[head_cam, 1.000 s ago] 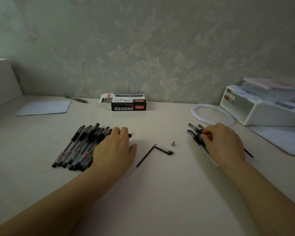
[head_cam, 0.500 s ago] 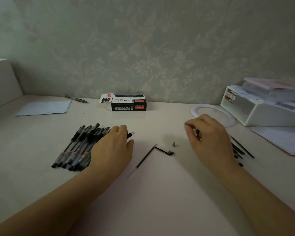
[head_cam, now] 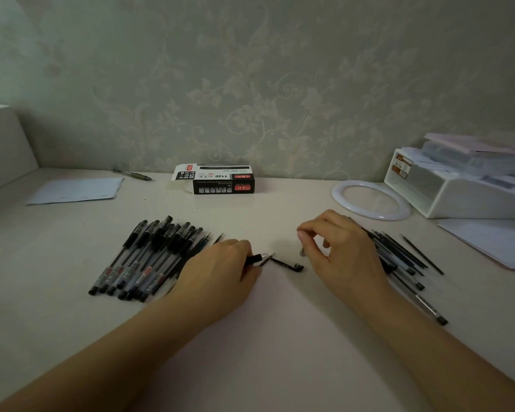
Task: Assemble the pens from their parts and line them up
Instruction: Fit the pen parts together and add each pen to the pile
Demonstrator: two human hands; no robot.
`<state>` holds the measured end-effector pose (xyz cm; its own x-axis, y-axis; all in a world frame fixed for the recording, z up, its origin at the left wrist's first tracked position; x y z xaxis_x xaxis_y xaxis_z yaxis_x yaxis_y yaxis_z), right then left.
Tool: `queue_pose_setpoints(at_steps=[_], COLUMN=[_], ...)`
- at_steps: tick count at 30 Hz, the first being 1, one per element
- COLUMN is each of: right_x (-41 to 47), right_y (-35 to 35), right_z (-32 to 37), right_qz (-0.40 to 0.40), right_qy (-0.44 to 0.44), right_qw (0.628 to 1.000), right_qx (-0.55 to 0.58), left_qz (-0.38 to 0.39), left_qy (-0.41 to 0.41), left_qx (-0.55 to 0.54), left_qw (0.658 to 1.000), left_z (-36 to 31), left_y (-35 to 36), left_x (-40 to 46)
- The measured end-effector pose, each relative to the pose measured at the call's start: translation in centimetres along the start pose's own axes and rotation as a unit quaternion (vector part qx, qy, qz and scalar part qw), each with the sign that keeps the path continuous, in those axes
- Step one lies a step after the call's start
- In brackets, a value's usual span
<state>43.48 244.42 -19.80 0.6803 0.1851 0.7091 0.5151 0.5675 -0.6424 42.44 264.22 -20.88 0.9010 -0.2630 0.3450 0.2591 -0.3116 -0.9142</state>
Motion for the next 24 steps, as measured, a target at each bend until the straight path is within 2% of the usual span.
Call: queue_pose_setpoints(at_steps=[6, 9, 11, 13, 16, 21, 24], right_x=[0.0, 0.0, 0.0, -0.1, -0.3, -0.2, 0.1], right_y=[-0.1, 0.0, 0.4, 1.0, 1.4, 1.3, 0.8], right_z=[0.8, 1.4, 1.7, 2.2, 2.9, 2.7, 1.9], right_qz=[-0.007, -0.019, 0.009, 0.070, 0.112, 0.077, 0.004], right_qy=[0.004, 0.048, 0.136, 0.212, 0.231, 0.266, 0.300], right_qw=[1.000, 0.994, 0.969, 0.917, 0.869, 0.848, 0.846], right_qx=[0.016, 0.095, 0.207, 0.331, 0.423, 0.452, 0.441], left_qz=[0.016, -0.018, -0.091, -0.149, -0.149, -0.133, -0.119], left_qy=[-0.030, -0.052, -0.043, 0.000, 0.042, 0.055, 0.056], left_qx=[0.084, 0.055, -0.014, -0.061, -0.096, -0.102, -0.094], left_qw=[0.996, 0.997, 0.995, 0.987, 0.983, 0.984, 0.987], left_z=[0.2, 0.1, -0.3, -1.1, -2.1, -1.8, -1.1], left_y=[0.5, -0.2, -1.2, -2.0, -2.1, -1.6, -1.0], left_x=[0.1, 0.4, 0.4, 0.2, -0.2, -0.1, 0.0])
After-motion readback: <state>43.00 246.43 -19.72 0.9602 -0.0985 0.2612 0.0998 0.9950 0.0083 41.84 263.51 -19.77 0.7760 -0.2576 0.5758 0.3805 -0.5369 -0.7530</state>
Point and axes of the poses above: each hand's wrist, its own x-axis towards the middle knuckle, its own y-axis out of the palm, z = x × y, the point moved 2 cm from there along x, towards the middle knuckle, and after that the axes turned 2 degrees about -z, right-handed, at the moved point
